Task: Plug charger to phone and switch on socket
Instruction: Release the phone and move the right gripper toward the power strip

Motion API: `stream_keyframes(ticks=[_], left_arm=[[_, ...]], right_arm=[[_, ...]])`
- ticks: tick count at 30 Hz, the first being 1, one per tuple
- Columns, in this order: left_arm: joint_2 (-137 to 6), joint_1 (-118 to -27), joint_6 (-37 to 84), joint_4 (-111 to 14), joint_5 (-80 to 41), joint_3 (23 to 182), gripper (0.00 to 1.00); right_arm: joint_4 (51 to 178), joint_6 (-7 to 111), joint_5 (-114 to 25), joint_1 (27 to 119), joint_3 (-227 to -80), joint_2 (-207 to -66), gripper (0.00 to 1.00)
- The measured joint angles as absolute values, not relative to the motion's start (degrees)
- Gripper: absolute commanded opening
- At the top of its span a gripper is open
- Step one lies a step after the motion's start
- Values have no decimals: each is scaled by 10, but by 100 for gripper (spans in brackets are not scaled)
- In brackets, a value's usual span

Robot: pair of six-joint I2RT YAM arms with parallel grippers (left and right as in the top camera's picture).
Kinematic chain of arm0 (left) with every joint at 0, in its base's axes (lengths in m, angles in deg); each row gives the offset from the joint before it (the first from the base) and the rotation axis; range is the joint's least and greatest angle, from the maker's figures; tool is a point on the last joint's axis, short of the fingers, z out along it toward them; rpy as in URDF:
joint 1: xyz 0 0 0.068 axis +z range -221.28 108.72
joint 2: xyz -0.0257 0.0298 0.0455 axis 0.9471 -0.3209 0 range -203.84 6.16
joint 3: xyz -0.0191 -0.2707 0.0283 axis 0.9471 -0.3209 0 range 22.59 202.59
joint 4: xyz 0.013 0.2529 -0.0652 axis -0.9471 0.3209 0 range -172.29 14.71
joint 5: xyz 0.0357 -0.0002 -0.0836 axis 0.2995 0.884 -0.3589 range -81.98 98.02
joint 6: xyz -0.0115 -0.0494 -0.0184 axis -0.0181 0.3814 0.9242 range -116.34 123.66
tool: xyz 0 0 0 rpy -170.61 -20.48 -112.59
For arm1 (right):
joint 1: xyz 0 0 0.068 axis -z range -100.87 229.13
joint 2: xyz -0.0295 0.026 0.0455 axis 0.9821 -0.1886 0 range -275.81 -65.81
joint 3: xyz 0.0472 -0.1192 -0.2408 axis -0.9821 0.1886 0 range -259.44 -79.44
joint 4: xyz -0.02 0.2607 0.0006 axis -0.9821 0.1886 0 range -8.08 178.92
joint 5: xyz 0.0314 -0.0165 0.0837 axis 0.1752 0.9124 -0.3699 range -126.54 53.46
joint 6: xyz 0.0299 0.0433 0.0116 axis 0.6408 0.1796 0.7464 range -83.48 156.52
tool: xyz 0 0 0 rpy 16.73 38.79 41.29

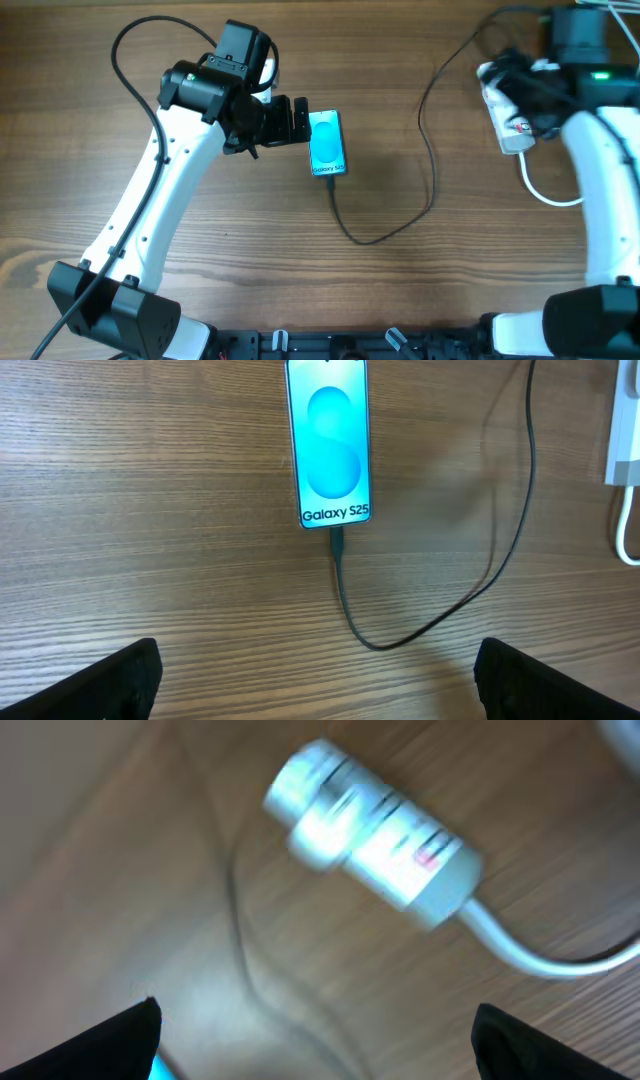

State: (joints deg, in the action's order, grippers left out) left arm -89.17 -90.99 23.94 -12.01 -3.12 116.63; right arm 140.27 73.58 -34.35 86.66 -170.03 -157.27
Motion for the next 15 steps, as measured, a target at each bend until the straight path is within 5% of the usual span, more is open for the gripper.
stream_keyframes(ticks=[4,15], left_arm=[[-892,-910,239,-120,-31,1166,100],[-892,-910,239,-120,-31,1166,100]], right_arm=[[1362,738,-358,999,-1700,-1589,100],[1214,738,-244,1007,-1688,-1758,100]])
